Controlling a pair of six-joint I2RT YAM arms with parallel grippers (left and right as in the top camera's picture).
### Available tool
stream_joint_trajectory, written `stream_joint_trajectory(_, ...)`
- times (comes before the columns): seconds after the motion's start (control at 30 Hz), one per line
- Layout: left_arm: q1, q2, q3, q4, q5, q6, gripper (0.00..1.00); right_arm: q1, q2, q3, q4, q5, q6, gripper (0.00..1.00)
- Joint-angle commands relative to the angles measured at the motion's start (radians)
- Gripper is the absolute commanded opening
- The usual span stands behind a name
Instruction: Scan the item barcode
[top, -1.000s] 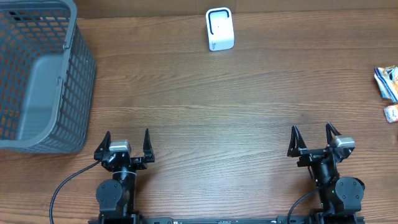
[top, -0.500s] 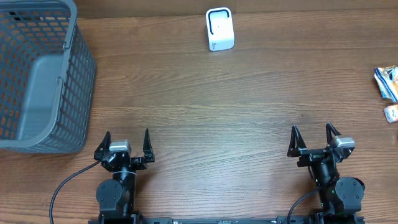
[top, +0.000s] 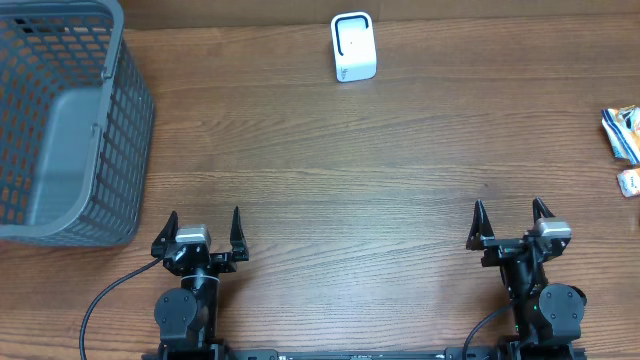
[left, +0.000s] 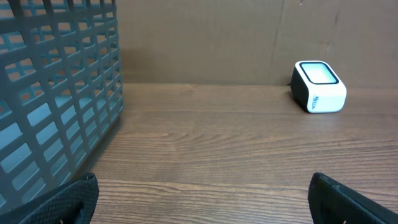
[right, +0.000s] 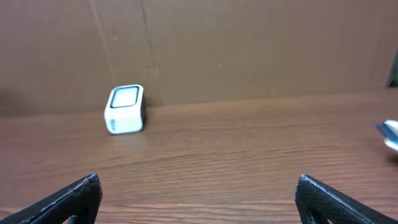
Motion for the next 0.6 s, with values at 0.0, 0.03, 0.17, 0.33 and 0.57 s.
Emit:
stream_joint_trajectory(0.0,0.005,-0.012,-0.007,0.004,0.011,0.023,1.0,-0.005,-0.012,-0.01,0.004,0.024,-0.117,1.0)
stream_joint_trajectory(0.03,0.005,-0.012,-0.007,0.004,0.011,0.023,1.0,-0.005,-0.012,-0.01,0.004,0.023,-0.127,1.0)
stream_joint_trajectory(0.17,0.005,-0.012,-0.007,0.004,0.01,0.023,1.0,-0.005,-0.012,-0.01,0.004,0.023,-0.131,1.0)
stream_joint_trajectory(0.33,0.005,-0.012,-0.007,0.004,0.011,0.023,1.0,-0.005,-0.012,-0.01,0.006,0.016,-0.131,1.0)
stream_joint_trajectory(0.57,0.005,-0.012,-0.007,0.004,0.011,0.023,1.0,-0.005,-0.012,-0.01,0.006,0.016,-0.131,1.0)
